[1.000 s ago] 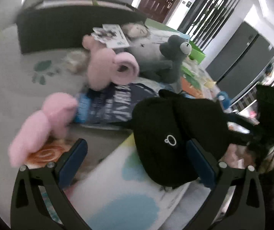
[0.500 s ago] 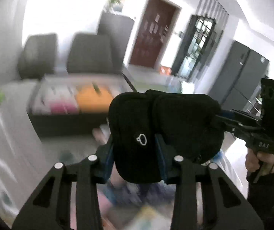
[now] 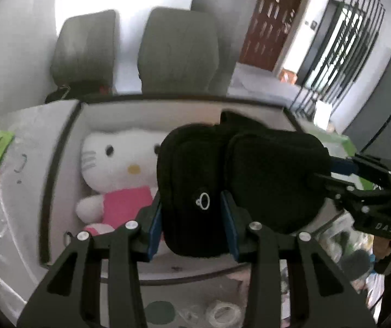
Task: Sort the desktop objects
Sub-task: 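Lower the black plush beside the pumpkin and open the right tool, then move the right tool to the grey plush and close on it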
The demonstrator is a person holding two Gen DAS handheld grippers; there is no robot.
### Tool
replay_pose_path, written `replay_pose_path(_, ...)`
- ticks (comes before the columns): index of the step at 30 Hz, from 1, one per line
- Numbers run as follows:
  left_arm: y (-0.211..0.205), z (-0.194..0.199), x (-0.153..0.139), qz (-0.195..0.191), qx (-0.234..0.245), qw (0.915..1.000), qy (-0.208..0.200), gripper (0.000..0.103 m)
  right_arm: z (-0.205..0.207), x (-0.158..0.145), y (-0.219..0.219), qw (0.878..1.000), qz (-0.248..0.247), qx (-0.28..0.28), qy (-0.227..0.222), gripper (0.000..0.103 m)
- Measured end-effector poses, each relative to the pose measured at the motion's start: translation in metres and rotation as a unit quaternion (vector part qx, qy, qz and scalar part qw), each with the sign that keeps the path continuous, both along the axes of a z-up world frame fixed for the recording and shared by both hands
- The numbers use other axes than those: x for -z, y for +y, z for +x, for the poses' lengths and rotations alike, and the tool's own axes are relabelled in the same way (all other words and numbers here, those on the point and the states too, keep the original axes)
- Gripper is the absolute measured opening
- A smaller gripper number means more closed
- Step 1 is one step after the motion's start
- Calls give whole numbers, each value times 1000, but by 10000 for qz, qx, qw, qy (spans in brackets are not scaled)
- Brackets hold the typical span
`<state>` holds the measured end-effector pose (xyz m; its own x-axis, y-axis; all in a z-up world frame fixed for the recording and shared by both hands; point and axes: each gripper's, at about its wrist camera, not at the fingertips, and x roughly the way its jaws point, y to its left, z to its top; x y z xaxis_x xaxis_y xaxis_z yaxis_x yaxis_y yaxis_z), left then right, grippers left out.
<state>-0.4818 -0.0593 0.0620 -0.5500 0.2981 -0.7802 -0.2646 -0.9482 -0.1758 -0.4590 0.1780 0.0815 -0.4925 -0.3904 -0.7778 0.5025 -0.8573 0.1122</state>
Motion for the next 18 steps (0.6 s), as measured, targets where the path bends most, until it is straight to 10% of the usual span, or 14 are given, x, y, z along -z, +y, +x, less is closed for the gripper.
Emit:
replay_pose_path(3, 7, 5, 15, -273, 193, 9993, -181, 50, 2, 19, -6, 9988, 444, -30, -182, 62)
replay_pose_path(8, -19, 34, -13, -105, -47, 9995, 293, 103, 31, -17, 9, 9989, 352, 55, 302, 71)
replay_pose_path(18, 27, 135, -64, 494, 996, 9898, 890, 103, 149, -83, 103, 9955, -526, 31, 791, 81)
